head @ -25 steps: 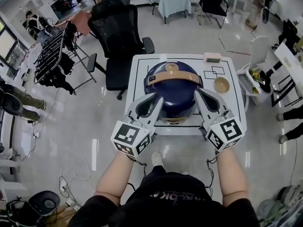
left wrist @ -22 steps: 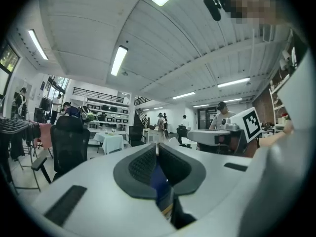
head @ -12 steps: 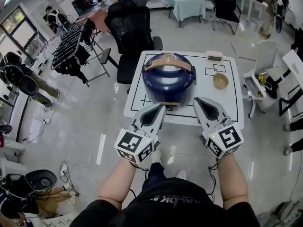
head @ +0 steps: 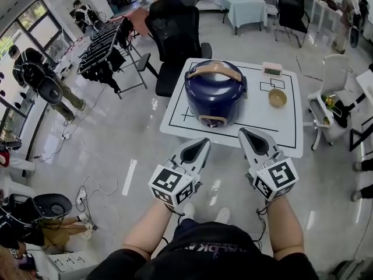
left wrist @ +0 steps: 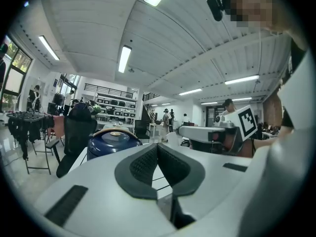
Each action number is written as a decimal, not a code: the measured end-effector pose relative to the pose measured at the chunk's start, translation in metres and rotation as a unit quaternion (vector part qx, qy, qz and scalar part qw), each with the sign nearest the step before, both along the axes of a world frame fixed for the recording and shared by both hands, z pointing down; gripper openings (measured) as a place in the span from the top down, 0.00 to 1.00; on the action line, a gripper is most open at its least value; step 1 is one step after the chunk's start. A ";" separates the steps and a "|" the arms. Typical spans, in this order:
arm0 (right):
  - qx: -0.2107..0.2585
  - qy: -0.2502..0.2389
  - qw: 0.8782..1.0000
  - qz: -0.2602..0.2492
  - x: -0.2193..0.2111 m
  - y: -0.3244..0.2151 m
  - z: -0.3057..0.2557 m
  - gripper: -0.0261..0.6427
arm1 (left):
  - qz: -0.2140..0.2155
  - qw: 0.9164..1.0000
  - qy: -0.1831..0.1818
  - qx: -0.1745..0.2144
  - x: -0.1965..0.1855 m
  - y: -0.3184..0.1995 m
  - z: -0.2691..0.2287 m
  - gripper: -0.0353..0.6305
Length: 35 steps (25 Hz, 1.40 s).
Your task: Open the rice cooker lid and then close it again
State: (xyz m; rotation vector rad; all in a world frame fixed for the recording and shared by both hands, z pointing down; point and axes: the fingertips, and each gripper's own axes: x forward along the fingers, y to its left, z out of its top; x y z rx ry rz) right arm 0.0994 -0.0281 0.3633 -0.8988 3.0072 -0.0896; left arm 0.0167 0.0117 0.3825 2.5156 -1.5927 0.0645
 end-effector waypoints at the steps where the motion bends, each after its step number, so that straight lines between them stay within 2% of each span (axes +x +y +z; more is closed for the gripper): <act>1: -0.003 0.001 1.000 -0.001 -0.002 0.003 0.002 0.96 | -0.001 1.000 0.002 -0.001 -0.001 0.003 0.001 0.94; 8: -0.013 0.004 1.000 0.004 -0.029 0.024 0.008 0.96 | 0.007 1.000 0.010 0.000 -0.023 0.022 0.001 0.94; 14: -0.013 0.009 1.000 0.026 -0.048 0.047 0.007 0.96 | 0.026 1.000 0.014 0.006 -0.043 0.041 -0.004 0.94; 25: -0.011 0.022 0.997 0.069 -0.065 0.072 0.004 0.96 | 0.068 0.997 0.024 0.018 -0.063 0.058 -0.011 0.94; 35: -0.012 0.023 0.996 0.084 -0.073 0.074 0.005 0.96 | 0.082 0.996 0.027 0.016 -0.072 0.058 -0.011 0.94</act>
